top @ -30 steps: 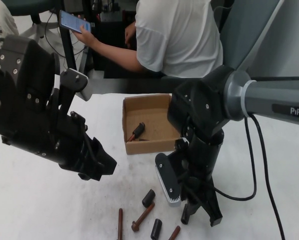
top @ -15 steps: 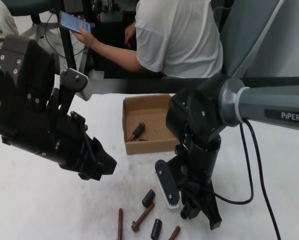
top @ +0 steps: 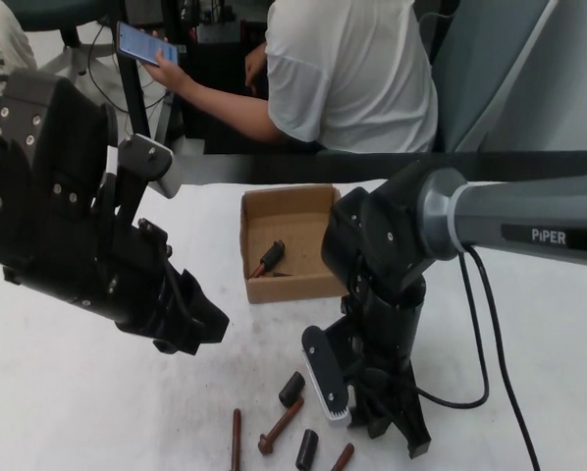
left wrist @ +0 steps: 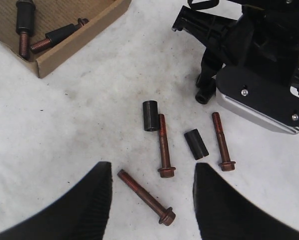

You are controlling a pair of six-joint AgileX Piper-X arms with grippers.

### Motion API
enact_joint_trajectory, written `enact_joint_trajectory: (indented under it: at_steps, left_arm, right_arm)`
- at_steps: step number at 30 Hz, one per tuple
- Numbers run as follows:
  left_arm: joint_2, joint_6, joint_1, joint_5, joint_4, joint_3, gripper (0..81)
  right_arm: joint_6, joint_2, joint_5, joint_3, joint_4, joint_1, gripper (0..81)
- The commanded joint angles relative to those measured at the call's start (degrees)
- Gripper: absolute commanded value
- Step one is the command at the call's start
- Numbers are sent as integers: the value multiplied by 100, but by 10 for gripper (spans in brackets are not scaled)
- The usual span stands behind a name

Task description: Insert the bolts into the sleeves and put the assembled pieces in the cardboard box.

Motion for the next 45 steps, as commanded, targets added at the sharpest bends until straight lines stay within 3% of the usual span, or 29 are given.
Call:
enact_joint_trajectory:
  at_steps: [1,4,7,8,18,21,28,33,38,42,45]
  left_arm:
    - [-18,-47,2,25,-28,-5,467]
    - [-18,-47,2,25,-28,-5,467]
    - [-18,-47,2,25,-28,-5,467]
    - [-18,-47,2,25,-28,-5,467]
    - [-18,-47,2,25,-19,-5,467]
    - [-18,-47,2,25,24,-5,467]
    - [-18,-47,2,25,273,-5,467]
    - [-18,-47,2,-25,370,-5,467]
    - [-18,-59,2,-25,375,-5,465]
    - [26,-72,2,-146,356,-5,412]
    - [98,-72,-6,-388,356,-5,401]
  right_arm:
    - [-45,43,78,-17,-94,0,309]
    - [-45,43,78,-15,-103,0,248]
    - [28,43,78,-15,-116,0,39]
    - [124,43,78,-15,-156,0,5]
    - [745,-60,406,-20,-608,119,8]
    - [1298,-288,430,-74,-608,95,8]
    - [2617,-1232,-922,-370,-1352,-132,8]
    - [3764,-2079,-2348,-378,-1976,-438,8]
    - [4063,-2604,-3027,-378,-1924,-814,8]
    - [4470,-2997,-3840,-378,-1906,-1046,8]
    - [4510,-3247,-3966,-378,-1906,-1076,8]
